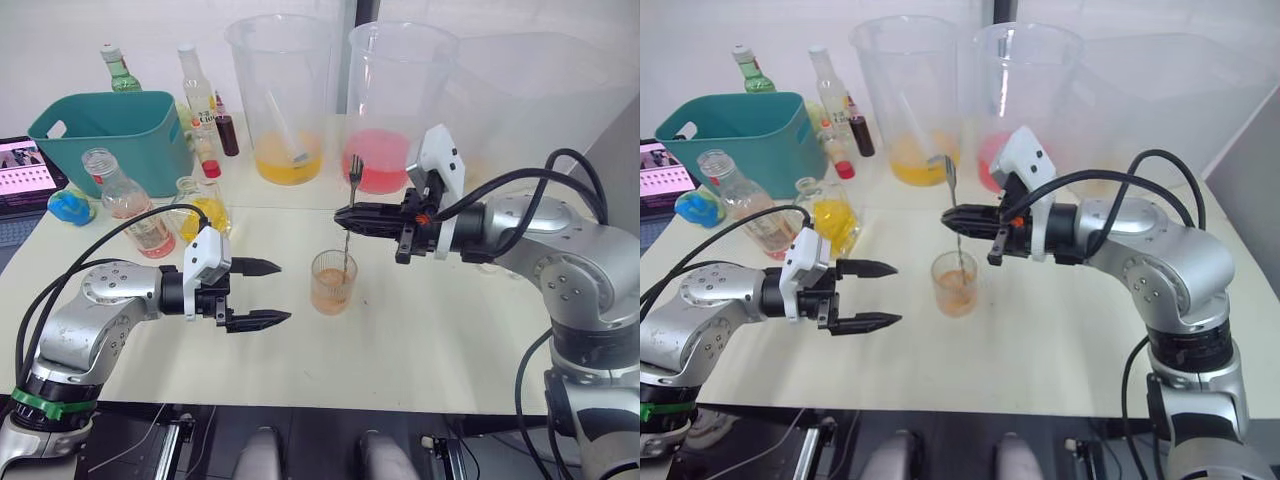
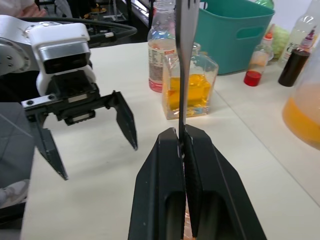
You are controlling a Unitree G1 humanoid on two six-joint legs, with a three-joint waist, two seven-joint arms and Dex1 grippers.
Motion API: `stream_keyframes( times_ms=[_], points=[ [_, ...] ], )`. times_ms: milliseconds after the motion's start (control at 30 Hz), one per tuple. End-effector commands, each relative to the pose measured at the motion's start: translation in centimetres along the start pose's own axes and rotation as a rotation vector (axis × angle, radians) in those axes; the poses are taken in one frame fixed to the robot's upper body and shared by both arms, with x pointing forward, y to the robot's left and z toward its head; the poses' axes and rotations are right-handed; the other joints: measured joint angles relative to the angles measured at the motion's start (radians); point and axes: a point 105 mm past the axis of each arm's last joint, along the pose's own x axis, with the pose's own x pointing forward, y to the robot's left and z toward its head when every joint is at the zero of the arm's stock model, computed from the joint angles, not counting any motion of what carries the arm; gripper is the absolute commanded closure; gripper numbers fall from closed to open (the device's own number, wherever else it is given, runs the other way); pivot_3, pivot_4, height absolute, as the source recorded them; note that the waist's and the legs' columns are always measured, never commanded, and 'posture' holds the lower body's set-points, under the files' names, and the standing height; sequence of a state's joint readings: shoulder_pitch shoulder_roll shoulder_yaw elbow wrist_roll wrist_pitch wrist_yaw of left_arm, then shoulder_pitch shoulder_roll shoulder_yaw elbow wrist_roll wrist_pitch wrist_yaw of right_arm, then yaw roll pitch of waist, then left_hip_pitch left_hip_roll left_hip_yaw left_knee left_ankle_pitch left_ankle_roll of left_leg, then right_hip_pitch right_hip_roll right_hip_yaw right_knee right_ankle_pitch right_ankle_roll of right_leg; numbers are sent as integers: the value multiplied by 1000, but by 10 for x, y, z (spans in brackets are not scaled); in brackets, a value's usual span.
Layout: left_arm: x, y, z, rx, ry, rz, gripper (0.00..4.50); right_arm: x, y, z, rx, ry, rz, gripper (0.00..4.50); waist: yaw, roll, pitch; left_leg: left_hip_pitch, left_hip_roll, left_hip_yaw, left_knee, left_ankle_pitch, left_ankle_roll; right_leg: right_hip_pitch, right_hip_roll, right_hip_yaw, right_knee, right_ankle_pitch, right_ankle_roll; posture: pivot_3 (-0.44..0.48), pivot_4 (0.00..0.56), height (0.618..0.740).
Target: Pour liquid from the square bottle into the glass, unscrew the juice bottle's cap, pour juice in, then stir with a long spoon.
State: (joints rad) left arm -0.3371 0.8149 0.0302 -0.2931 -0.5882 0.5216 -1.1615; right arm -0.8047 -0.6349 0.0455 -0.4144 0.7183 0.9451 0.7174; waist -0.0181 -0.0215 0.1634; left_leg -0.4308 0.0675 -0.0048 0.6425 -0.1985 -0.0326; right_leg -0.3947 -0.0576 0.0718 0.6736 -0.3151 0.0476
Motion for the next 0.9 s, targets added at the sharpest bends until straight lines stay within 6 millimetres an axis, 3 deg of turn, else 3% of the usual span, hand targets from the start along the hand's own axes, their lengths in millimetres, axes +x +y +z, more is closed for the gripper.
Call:
stream_keyframes(
  times_ms=[33,300,500,700,900],
  points=[
    [-2,-2,6,36,-16,-2,17,5,-4,6,-45,-59,-40,4500,1,0,0,0,0,0,0,0,0,0,0,0,0,0,0,0,150,728],
    [-1,-2,6,34,-15,1,17,20,-9,18,-57,-158,-72,4500,3,0,0,0,0,0,0,0,0,0,0,0,0,0,0,0,150,728],
    [-1,-2,5,35,-17,3,17,30,4,18,4,-189,9,4500,3,0,0,0,0,0,0,0,0,0,0,0,1,0,0,0,150,728],
    [-1,-2,5,33,-18,4,17,23,15,22,27,-178,63,4500,3,0,0,0,0,0,0,0,0,0,0,0,1,0,0,0,150,728],
    [1,-1,6,38,-21,-3,17,5,1,36,-27,-161,11,4500,4,0,0,0,0,0,0,0,0,0,0,0,0,0,0,0,150,728]
  ],
)
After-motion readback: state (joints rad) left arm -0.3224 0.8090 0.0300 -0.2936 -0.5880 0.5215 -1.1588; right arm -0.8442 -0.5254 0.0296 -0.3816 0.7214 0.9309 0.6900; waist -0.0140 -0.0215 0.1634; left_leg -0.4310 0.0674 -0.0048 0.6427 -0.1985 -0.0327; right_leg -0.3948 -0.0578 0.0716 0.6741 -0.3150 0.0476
